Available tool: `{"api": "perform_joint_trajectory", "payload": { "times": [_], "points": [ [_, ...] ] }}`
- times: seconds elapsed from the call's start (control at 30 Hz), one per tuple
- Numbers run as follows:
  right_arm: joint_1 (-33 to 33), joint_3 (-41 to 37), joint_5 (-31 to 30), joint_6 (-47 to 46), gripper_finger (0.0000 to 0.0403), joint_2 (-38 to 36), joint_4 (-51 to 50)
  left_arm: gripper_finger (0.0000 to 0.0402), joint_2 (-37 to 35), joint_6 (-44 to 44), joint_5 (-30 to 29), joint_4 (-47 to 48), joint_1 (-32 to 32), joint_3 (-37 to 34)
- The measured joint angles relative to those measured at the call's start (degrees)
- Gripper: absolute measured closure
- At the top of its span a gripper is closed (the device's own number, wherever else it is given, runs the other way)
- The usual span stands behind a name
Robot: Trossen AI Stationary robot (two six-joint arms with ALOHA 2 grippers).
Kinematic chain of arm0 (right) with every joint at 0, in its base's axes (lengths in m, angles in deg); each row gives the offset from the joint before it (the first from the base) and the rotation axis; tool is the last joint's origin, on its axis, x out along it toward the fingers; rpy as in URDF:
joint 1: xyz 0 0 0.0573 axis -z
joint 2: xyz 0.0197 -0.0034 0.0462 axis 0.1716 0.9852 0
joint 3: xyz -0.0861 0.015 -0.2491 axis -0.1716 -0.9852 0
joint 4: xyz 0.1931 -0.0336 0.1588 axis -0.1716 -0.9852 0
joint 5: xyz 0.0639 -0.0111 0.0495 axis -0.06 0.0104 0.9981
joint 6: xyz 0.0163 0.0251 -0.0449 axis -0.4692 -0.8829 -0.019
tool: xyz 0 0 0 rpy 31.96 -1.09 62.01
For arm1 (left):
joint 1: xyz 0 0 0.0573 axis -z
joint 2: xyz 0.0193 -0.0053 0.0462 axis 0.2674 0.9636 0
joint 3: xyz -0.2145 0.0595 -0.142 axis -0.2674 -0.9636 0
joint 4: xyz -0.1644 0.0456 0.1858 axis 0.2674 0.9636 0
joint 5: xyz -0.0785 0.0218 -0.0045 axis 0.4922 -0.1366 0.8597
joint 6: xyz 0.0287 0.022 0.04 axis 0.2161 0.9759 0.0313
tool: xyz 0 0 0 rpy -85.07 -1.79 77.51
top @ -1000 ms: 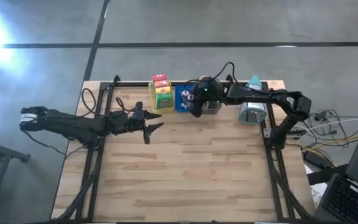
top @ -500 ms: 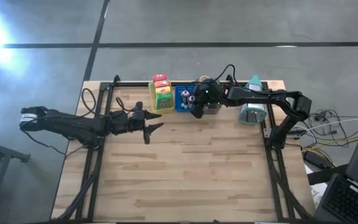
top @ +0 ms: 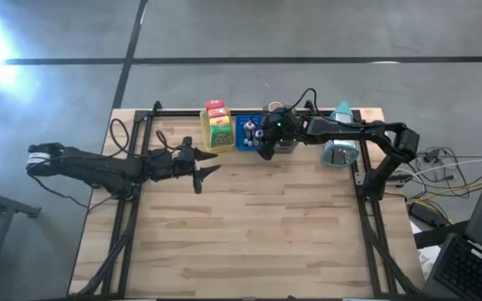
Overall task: Pick & Place Kitchen Items
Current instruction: Put the large purple food coloring bottle into the blue bin
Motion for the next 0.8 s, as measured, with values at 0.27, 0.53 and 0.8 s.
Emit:
{"api": "perform_joint_trajectory", "payload": {
  "times": [0.27,0.53,0.8],
  "points": [
    [-0.04,-1.86,-0.01,-0.96,0.0268,0.0,1.81,0.0211,0.0,0.0,0.0,0.0,0.0,-0.01],
    [-0.04,-4.23,-0.03,-1.58,0.0286,0.0,5.82,0.0211,0.0,0.0,0.0,0.0,0.0,0.0],
    [0.16,-4.59,-0.01,-1.58,0.0268,0.0,6.08,0.0211,0.0,0.0,0.0,0.0,0.0,-0.01]
  ]
}}
